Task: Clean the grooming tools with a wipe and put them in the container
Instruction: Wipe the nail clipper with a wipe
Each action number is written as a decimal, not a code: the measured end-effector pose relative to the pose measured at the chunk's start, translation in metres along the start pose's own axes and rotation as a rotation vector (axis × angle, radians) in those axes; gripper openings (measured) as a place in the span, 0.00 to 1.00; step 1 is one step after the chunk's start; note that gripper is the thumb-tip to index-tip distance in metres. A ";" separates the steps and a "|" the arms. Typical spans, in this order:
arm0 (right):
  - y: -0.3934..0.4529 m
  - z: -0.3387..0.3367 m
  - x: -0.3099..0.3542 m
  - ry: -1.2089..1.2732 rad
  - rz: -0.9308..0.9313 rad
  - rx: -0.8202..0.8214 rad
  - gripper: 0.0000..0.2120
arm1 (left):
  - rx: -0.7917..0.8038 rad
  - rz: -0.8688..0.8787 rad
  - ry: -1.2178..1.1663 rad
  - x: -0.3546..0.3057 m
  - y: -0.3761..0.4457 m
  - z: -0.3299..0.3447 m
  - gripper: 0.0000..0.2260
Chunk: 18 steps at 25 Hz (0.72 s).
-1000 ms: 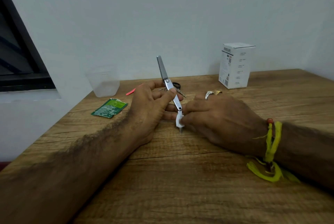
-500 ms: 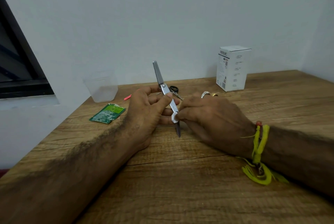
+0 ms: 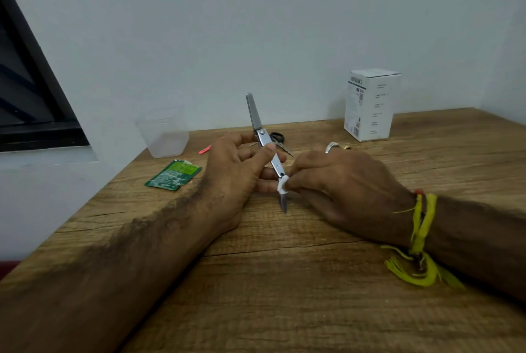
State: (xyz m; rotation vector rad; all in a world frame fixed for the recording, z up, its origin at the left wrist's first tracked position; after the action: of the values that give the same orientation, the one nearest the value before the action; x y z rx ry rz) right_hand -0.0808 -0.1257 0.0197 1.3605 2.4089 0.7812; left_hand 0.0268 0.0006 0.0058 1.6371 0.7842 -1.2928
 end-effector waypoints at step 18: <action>-0.012 -0.022 -0.035 0.281 0.264 -0.560 0.08 | 0.155 -0.255 -0.345 -0.013 -0.010 0.011 0.09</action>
State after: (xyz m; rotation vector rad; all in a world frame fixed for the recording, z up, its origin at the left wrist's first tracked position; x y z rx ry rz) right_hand -0.0811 -0.1680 0.0298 1.4028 1.9655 1.6620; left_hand 0.0103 -0.0046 0.0153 1.4060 0.7081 -1.7990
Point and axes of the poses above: each hand's wrist, its own y-axis towards the middle knuckle, its own z-axis out of the palm, x = y × z, the point moved 4 cm from there along y, towards the middle knuckle, and after that the axes turned 9 degrees about y, right-handed, at the moved point
